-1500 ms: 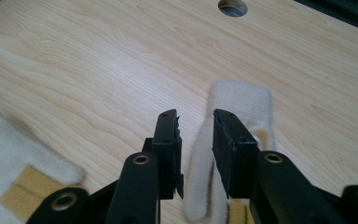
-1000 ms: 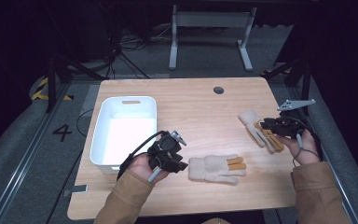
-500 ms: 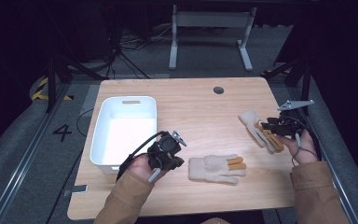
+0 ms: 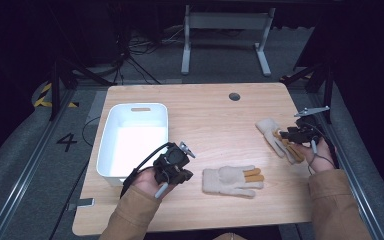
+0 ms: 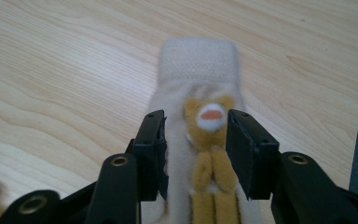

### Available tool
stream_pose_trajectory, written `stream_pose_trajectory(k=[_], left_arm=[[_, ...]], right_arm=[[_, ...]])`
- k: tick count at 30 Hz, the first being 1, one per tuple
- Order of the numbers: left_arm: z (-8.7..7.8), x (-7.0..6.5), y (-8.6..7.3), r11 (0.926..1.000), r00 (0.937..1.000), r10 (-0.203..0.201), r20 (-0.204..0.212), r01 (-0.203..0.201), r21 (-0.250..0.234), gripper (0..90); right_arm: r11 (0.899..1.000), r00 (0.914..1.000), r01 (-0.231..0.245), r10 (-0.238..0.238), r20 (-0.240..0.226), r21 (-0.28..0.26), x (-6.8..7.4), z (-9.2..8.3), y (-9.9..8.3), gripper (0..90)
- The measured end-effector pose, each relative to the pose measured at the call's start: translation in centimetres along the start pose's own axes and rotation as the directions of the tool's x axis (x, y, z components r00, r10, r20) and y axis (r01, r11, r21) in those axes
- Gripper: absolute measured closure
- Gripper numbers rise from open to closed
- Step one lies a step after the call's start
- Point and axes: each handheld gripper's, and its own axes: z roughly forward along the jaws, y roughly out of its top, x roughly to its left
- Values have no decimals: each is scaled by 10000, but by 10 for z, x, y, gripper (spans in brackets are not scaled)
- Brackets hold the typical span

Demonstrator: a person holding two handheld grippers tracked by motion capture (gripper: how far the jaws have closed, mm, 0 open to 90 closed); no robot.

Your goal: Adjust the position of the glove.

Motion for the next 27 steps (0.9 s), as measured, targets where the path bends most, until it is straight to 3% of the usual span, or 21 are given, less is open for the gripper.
stream_pose_trajectory(k=[8,13,18,27], left_arm=[[0,3,-4,9998,9998,-173,65,173,7,860],[1,2,-3,9998,9998,-179,92,179,21,860],[2,2,-3,9998,9998,-176,118,175,79,858],[3,3,-3,9998,9997,-201,171,201,44,826]], right_arm=[[9967,9995,-177,154,292,789,-7,25,-6,541],[9933,9966,-136,41,829,1145,-9,33,-10,518],[9927,9977,-236,158,664,1186,-11,37,-13,520],[9884,9988,-320,263,401,1481,-10,44,-16,616]])
